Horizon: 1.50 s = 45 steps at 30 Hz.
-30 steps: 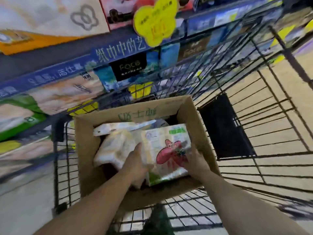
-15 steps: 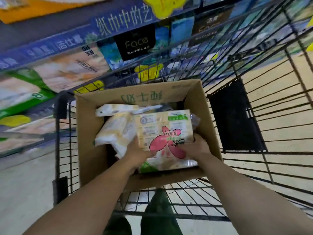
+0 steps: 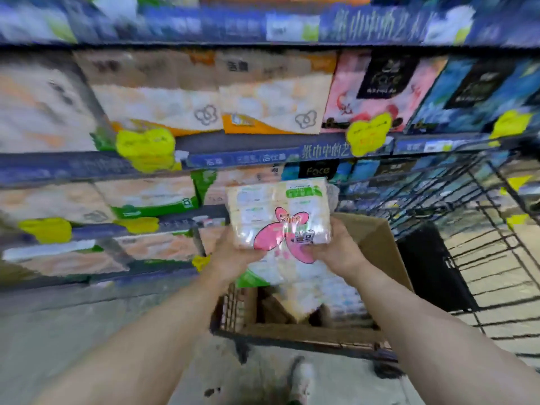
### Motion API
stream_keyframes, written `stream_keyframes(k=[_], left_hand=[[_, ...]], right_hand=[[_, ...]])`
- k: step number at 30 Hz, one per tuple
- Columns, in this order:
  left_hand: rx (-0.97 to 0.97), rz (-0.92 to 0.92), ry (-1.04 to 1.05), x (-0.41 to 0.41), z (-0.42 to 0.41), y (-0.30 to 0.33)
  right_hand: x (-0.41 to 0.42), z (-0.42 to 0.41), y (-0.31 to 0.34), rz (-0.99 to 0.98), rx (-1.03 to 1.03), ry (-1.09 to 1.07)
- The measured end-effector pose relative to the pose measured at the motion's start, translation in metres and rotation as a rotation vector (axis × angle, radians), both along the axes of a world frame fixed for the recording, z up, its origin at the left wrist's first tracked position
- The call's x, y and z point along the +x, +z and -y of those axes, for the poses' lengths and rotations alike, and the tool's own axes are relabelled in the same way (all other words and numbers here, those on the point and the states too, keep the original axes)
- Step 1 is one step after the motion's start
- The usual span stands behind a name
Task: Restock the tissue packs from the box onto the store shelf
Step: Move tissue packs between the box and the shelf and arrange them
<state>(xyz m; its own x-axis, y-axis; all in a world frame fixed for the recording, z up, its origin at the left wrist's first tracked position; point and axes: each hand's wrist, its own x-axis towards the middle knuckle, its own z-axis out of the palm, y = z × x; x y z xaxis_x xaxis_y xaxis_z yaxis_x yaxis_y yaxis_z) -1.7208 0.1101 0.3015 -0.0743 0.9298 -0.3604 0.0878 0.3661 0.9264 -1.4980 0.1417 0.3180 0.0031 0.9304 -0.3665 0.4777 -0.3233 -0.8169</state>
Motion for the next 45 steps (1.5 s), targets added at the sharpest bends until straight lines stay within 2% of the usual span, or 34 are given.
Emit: stream_keyframes(k=[4, 8, 15, 19, 27, 31, 38, 45], left_hand=[[0.124, -0.070, 0.137, -0.142, 0.050, 0.058], [0.268, -0.090, 0.271, -0.264, 0.112, 0.128], [0.433, -0.301, 0.517, -0.428, 0.175, 0.218], [0.489, -0.425, 0.631, -0.504, 0.179, 0.255], [0.654, -0.400, 0.752, -0.621, 0.107, 0.311], [0.676, -0.431, 0.747, -0.659, 0.051, 0.325], [0.655, -0.464, 0.693, -0.718, -0.026, 0.324], [0.631, -0.481, 0.504, -0.792, -0.088, 0.313]], right_hand=[[-0.141, 0.030, 0.062, -0.065, 0.164, 0.158], [-0.283, 0.056, 0.111, -0.048, 0.333, 0.293], [-0.469, 0.084, 0.192, -0.127, 0.526, 0.516], [-0.546, 0.076, 0.240, -0.254, 0.607, 0.619], [-0.671, -0.003, 0.302, -0.327, 0.780, 0.734], [-0.708, -0.058, 0.316, -0.287, 0.828, 0.726], [-0.750, -0.125, 0.316, -0.297, 0.768, 0.710], [-0.793, -0.154, 0.287, -0.154, 0.674, 0.560]])
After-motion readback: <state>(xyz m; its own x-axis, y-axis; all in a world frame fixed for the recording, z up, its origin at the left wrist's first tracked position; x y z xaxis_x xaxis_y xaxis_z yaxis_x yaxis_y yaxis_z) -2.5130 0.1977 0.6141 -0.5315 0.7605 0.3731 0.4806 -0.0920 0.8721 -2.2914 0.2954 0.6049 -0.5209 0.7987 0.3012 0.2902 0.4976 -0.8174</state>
